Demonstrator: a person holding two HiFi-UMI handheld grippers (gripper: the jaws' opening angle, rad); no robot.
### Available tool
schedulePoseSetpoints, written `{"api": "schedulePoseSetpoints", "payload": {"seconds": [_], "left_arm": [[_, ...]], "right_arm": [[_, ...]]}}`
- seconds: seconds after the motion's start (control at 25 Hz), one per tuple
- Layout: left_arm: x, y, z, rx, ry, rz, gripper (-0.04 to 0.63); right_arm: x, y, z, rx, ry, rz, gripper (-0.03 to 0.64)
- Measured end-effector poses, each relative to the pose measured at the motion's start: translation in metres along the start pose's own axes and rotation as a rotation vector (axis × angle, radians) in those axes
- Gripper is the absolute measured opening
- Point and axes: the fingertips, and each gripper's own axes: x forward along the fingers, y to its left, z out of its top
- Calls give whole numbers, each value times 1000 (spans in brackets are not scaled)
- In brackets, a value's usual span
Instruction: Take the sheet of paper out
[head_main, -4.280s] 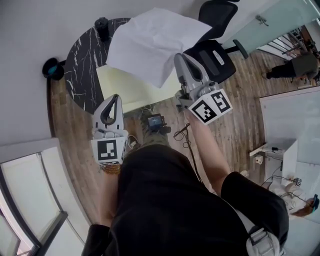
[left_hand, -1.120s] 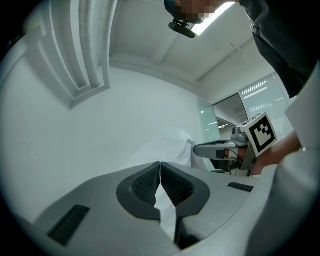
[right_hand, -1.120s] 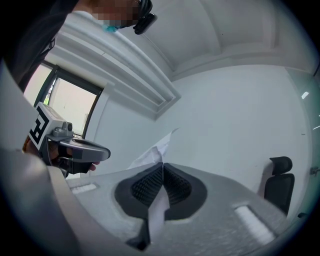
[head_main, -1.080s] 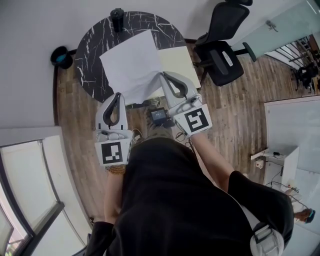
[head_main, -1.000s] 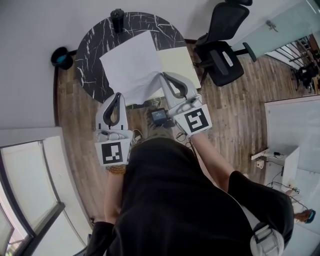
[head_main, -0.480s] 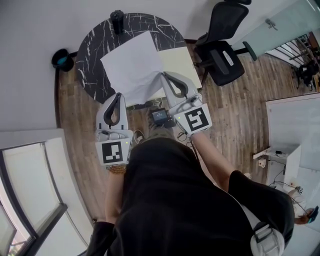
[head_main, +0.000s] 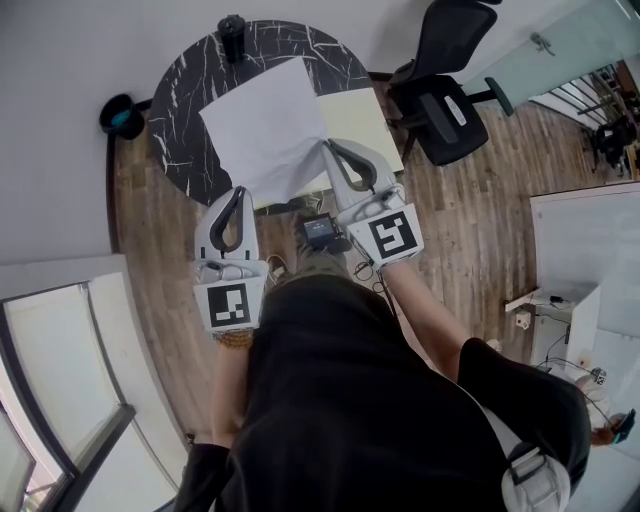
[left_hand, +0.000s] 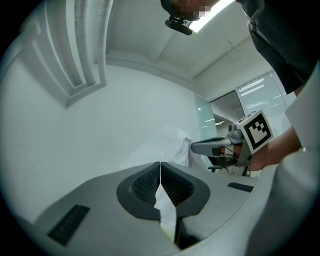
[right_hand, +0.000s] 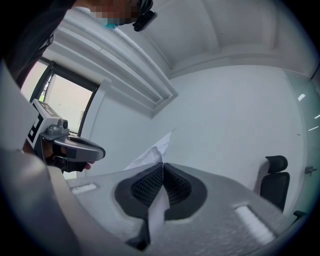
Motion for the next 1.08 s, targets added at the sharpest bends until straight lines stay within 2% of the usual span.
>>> {"api": "schedulePoseSetpoints", "payload": {"seconds": [0.2, 1.08], "left_arm": [[-2, -1, -6, -15, 10, 2, 2], [14, 8, -24, -33, 74, 30, 2]], "right_arm": [[-2, -3, -4, 3, 17, -39, -3], [19, -28, -36, 51, 55, -48, -3]]}}
